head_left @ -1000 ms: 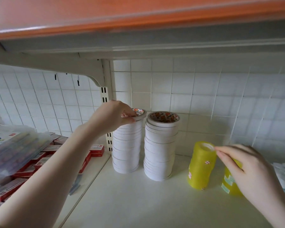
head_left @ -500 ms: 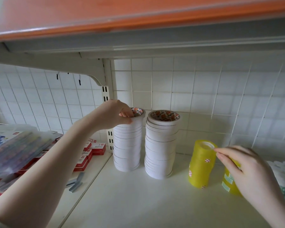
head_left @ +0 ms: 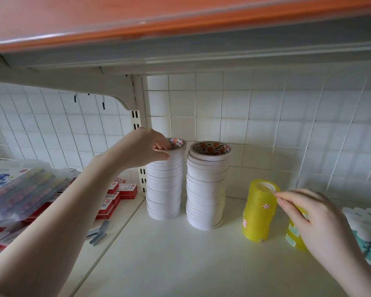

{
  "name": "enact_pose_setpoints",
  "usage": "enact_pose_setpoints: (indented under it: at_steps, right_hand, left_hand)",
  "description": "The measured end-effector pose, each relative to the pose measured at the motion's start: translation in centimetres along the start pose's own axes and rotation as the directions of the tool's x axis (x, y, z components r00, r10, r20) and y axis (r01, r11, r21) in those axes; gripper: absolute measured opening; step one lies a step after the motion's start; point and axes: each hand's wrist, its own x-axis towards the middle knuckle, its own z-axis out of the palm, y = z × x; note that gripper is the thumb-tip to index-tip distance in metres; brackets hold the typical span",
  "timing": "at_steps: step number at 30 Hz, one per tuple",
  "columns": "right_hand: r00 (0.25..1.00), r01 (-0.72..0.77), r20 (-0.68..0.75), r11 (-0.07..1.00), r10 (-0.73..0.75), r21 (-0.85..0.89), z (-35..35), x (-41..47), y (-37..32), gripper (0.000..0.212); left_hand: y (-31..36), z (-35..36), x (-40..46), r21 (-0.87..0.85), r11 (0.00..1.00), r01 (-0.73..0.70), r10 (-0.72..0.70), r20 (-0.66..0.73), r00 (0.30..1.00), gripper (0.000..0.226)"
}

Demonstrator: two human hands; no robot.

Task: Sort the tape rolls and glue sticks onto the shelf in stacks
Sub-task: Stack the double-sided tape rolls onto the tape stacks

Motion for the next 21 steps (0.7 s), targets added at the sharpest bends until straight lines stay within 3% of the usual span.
enact_pose_setpoints:
  at_steps: [6, 10, 13, 21]
  right_hand:
    - [1.0, -0.021, 0.018, 1.0, 0.021, 0.005, -0.4, -0.5, 0.6, 0.041]
    - [0.998, -0.046, 0.034, 0.999, 0.046, 0.004, -0.8, -0.9, 1.2, 0.03]
    - [0.996, -0.077, 0.047, 0.997, 0.077, 0.0, -1.2, -1.1, 1.5, 0.021]
    - [0.994, -0.09, 0.06, 0.996, 0.088, 0.028, -1.6, -0.9, 2.1, 0.022]
  left_hand:
    - [2.0, 0.4, 0.0, 0.022, 0.979, -0.204, 0.205, -0.158, 0.966, 0.03]
    - [3.3, 1.2, 0.5, 0.017, 0.952, -0.307, 0.307, -0.114, 0.945, 0.032]
    - [3.7, 1.7, 0.8, -0.005, 0.949, -0.314, 0.313, -0.066, 0.947, 0.03]
    - [4.3, 1.2, 1.5, -0.083, 0.978, -0.191, 0.193, 0.026, 0.981, 0.019]
